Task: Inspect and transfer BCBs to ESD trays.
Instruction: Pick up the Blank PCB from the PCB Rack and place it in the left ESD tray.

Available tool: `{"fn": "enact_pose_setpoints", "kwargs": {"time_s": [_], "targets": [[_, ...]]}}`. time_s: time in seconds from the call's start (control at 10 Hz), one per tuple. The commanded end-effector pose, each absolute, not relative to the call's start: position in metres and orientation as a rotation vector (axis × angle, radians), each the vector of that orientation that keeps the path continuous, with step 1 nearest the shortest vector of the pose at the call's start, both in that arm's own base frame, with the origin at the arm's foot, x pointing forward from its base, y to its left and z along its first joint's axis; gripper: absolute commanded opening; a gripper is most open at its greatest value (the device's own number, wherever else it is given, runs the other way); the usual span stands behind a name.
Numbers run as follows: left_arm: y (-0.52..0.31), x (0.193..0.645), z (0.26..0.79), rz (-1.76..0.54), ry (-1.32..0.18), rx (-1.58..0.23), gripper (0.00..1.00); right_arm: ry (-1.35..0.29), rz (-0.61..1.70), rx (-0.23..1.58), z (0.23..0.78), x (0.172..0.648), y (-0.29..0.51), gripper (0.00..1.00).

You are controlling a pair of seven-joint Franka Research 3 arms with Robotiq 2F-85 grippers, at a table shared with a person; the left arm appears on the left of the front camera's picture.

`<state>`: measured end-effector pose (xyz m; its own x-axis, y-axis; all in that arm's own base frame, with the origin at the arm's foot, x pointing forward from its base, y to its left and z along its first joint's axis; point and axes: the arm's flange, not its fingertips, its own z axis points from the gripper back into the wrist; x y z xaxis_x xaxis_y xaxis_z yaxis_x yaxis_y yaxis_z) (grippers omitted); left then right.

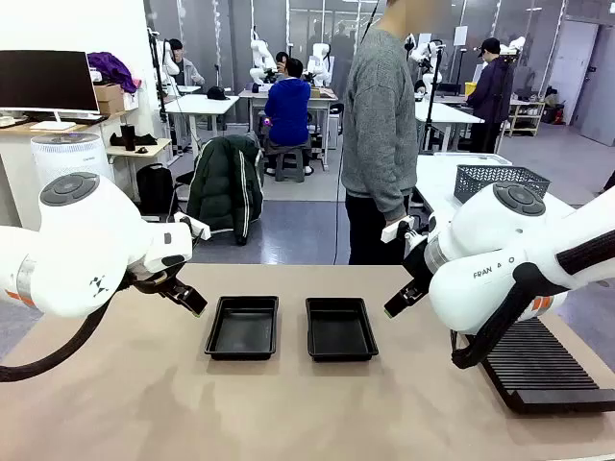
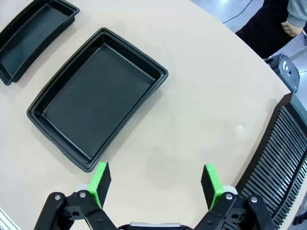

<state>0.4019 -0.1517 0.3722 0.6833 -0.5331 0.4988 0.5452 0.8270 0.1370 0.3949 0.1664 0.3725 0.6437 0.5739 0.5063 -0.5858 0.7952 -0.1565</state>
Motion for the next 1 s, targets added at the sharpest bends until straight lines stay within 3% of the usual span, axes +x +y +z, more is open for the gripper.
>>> {"fn": "enact_pose_setpoints", "kwargs": {"time_s": [0.0, 0.9], "targets": [[-0.1517, 0.4019, 0.3722, -0.604, -0.552, -0.023, 1.0, -0.569, 0.66, 0.022, 0.3725, 0.3949, 0.1664, 1.0], [-0.1517, 0.4019, 0.3722, -0.604, -0.552, -0.023, 1.0, -0.569, 0.661, 0.022, 0.3725, 0.3949, 0.1665, 1.0]]}}
